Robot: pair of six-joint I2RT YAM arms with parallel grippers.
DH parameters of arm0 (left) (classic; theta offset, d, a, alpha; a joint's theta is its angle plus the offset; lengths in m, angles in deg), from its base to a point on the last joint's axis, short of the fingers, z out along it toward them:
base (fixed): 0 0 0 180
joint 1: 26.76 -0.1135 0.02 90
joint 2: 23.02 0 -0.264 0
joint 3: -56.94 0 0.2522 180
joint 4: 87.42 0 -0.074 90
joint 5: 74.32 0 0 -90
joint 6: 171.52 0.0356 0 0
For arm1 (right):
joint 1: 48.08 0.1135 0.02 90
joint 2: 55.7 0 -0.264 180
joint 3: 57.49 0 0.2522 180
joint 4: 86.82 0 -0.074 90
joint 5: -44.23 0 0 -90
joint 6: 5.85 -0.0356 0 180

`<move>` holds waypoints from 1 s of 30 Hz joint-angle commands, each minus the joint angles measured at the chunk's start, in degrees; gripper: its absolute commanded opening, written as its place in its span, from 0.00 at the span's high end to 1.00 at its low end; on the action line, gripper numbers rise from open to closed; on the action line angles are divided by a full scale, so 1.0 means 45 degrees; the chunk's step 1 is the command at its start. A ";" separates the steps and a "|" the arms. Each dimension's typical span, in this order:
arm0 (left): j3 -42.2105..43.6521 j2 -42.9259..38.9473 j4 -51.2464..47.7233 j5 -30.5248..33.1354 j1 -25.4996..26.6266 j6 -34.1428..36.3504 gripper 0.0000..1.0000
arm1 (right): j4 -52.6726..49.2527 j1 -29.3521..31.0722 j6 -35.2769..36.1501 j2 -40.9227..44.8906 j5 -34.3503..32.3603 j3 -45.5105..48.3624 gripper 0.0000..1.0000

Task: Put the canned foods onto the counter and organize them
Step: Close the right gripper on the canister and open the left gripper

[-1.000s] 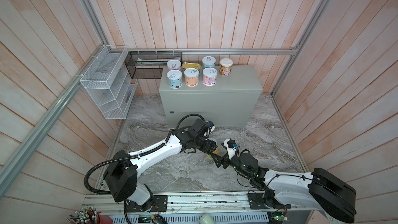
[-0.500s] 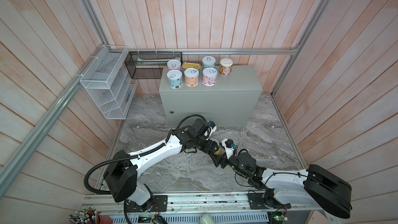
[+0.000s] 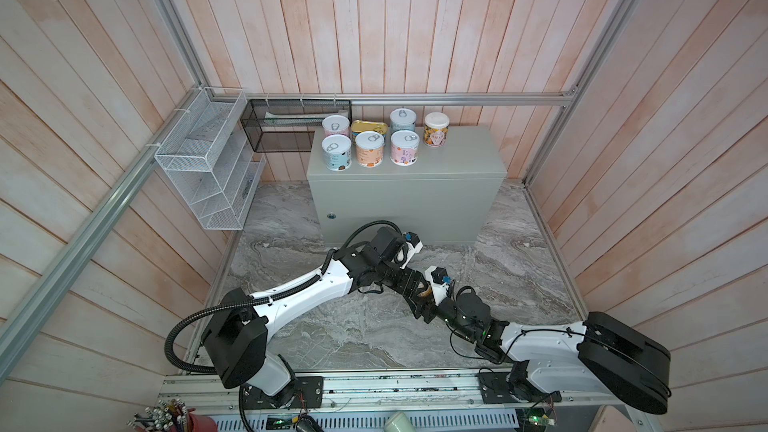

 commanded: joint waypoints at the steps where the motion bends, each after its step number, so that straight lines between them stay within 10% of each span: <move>1: -0.0213 -0.0098 0.0805 -0.0666 0.0020 -0.0079 0.42 | 0.0580 -0.0061 -0.0178 0.0357 -0.0829 0.0119 0.33; 13: -0.0056 0.0047 0.0800 -0.0446 -0.0114 -0.0399 0.34 | 0.0760 -0.0063 -0.0645 0.1331 -0.2077 0.0772 0.41; 20: 0.0137 -0.0077 0.0758 -0.0268 -0.0214 -0.0593 0.00 | 0.0657 -0.0061 -0.0959 0.1693 -0.2702 0.1019 0.42; 30: 0.0449 -0.0377 0.0876 -0.0036 -0.0371 -0.0682 0.00 | 0.0259 -0.0063 -0.1141 0.2174 -0.3166 0.1087 0.42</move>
